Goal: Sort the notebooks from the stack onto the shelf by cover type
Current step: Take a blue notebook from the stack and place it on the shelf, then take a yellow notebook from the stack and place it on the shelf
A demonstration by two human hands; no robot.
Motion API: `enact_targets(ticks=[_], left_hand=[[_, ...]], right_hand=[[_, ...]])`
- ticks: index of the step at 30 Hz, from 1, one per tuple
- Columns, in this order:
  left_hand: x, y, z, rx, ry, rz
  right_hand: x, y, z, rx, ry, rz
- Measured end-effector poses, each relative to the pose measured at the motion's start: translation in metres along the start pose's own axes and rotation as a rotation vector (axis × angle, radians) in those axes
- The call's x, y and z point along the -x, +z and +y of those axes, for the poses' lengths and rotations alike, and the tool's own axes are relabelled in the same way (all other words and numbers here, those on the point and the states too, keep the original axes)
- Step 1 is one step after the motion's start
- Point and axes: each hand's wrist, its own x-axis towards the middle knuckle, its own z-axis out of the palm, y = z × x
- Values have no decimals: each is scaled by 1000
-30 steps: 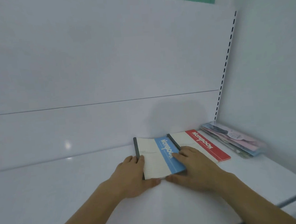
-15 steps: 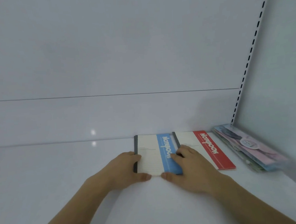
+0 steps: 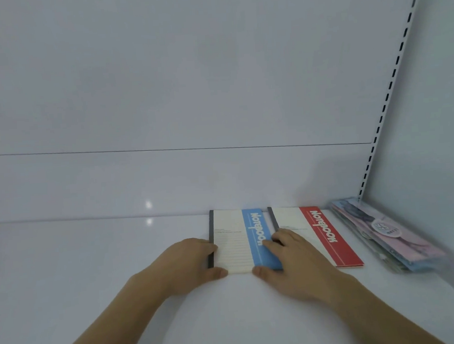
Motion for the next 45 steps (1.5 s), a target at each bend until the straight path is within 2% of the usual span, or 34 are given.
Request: enact_targets(ticks=[5,9,14,17,24,37,45], left_hand=[[7,3,2,-92,-33,34],[18,5,10,8,-67,89],[42,1,13,19,-169,342],[63,-2,2,-32,-226,452],[136,-17,-61,-104,-391,527],[315,-62,-245,-141,-565,583],[350,-95,-342,-140,-605,692]], right_hand=[[2,-5,0,7,-2,-14],[6,-11,-8,-1,16,-3],[5,-15,-36,-12,-44,113],[4,-16,-69,-20,-89,120],[-5,-20,-173,-20,-182,129],[-39,-15,-430,-98,-331,141],[-104,-22,-544,-108,-433,205]])
